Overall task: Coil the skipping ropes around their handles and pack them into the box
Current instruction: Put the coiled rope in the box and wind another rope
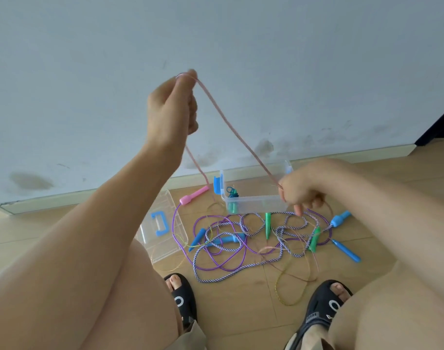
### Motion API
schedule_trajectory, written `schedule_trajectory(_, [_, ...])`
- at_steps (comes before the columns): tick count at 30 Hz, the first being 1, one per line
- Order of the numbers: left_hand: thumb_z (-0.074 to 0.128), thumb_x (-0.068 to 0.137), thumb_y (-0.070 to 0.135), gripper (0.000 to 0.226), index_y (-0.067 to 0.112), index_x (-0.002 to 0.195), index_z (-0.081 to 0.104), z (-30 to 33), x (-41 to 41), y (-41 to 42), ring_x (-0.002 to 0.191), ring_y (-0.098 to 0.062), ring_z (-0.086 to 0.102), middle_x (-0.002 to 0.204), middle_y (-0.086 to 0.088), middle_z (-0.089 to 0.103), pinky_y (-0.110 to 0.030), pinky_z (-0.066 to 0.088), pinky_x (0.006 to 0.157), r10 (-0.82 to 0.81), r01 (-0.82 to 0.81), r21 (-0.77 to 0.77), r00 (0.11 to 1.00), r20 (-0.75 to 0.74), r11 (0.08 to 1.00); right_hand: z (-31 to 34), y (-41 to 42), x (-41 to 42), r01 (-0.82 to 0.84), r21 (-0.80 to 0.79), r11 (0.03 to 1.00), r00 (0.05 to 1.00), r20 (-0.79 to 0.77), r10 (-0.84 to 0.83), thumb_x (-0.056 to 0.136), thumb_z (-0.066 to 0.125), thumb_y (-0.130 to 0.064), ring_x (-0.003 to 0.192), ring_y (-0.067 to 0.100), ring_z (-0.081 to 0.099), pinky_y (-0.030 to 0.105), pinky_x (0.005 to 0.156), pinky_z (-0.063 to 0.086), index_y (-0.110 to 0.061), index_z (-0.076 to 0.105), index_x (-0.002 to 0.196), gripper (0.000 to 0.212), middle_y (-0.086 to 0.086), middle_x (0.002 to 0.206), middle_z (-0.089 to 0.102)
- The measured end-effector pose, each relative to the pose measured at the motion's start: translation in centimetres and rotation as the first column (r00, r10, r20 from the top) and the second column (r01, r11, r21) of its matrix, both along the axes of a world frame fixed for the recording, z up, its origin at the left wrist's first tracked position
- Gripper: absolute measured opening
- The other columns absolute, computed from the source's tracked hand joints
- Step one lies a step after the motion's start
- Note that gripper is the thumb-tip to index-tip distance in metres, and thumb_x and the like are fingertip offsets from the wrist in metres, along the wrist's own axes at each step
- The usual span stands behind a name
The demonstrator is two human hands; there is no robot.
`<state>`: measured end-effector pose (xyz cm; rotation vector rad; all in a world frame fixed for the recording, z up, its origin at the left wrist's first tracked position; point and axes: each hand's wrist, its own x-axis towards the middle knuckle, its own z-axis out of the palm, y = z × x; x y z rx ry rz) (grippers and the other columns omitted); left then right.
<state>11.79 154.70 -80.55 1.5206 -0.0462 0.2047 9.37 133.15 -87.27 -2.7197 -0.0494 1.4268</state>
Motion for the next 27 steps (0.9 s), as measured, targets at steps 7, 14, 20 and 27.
schedule_trajectory(7, [0.053,0.099,0.025,0.055,0.028,0.048,0.030,-0.7,-1.3,-2.4,0.042,-0.011,0.018,0.047,0.010,0.024,-0.022,0.017,0.043,-0.299,0.301,0.024,0.952,-0.063,0.953,2.0,4.5,-0.8,0.233,0.875,0.425,0.930,-0.073,-0.360,0.085,0.075,-0.009,0.060,0.017,0.053,0.025,0.055,0.050,-0.031,0.037,0.148,0.076,-0.002,0.138,0.051])
schedule_trajectory(14, [0.064,0.077,0.021,0.036,0.024,0.051,0.039,0.0,0.1,-0.3,0.051,-0.017,0.029,0.052,0.000,0.032,-0.026,0.021,0.048,-0.012,-0.001,0.130,0.995,0.104,0.992,-1.2,4.2,0.1,-0.058,0.501,0.864,0.952,0.287,-0.103,0.104,0.039,-0.033,0.068,0.013,0.056,0.032,0.077,0.046,-0.010,0.070,0.094,0.040,0.000,0.074,0.075])
schedule_trajectory(20, [0.053,0.072,0.024,0.012,0.013,0.070,0.050,-2.1,1.5,5.5,0.062,-0.021,0.045,0.062,0.002,0.049,-0.029,0.034,0.058,0.269,-0.361,0.730,0.931,0.246,0.581,-0.6,1.8,-0.4,0.052,0.232,0.971,0.986,0.140,-0.086,0.103,0.034,-0.023,0.032,0.009,0.044,0.010,0.035,0.034,-0.006,0.060,0.096,0.032,0.007,0.080,0.072])
schedule_trajectory(27, [0.070,0.070,0.037,0.080,0.029,0.141,0.034,-4.8,1.4,6.9,0.126,-0.029,0.039,0.138,-0.004,0.052,-0.042,0.039,0.097,0.073,0.507,0.849,0.851,-0.520,0.148,3.1,3.0,-1.3,-0.061,0.353,0.934,0.896,0.431,-0.104,0.104,0.037,-0.030,0.060,0.014,0.051,0.017,0.034,0.036,-0.006,0.067,0.093,0.040,0.002,0.066,0.063])
